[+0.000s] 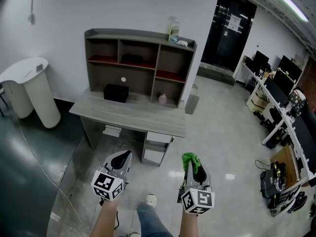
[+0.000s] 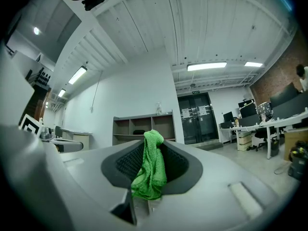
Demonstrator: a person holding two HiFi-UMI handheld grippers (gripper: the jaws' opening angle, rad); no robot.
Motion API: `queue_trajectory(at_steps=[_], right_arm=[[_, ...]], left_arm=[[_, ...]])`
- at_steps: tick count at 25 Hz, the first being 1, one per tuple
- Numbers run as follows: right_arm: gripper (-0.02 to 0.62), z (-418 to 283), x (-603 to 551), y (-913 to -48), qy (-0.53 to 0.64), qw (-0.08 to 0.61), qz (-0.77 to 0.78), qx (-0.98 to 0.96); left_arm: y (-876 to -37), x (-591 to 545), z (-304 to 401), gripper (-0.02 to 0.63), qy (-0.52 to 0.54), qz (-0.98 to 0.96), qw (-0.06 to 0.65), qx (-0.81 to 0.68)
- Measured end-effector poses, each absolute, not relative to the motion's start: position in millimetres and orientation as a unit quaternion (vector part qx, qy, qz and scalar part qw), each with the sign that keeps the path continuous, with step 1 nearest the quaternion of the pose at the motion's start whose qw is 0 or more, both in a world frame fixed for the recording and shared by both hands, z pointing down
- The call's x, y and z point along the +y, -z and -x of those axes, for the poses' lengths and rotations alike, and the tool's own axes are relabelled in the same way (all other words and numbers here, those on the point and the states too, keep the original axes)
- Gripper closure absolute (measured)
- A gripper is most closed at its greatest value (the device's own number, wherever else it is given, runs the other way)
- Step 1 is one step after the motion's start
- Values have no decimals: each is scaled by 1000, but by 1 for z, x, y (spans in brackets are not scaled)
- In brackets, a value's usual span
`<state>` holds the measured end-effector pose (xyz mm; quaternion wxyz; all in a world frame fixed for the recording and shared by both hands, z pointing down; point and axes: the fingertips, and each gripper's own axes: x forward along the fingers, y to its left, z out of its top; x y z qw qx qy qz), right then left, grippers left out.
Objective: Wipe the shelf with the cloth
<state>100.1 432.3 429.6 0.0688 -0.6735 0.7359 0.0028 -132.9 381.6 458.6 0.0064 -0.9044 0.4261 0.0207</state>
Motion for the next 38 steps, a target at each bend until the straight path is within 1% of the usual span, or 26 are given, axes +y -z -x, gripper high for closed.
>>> queue_trajectory(at_steps=[5, 9, 16, 20, 26, 38], right_arm=[[485, -112, 349, -437, -11, 78, 671, 737], [485, -129, 250, -428, -27, 92, 666, 740], [485, -167, 53, -399, -37, 94, 659, 746], [485, -175, -33, -391, -41, 86, 652, 752], [485, -178, -113, -385, -44, 76, 650, 755], [485, -178, -209, -359, -89, 68, 679, 726]], left_arm=[[-473, 307, 123, 607, -12, 903, 10, 429], [-479, 218, 108, 607, 0, 899, 17, 437], [-455, 32, 78, 607, -5, 891, 15, 454], [-441, -46, 67, 607, -16, 886, 19, 462], [-434, -120, 54, 607, -24, 887, 19, 460], [-408, -221, 26, 607, -35, 910, 34, 412]])
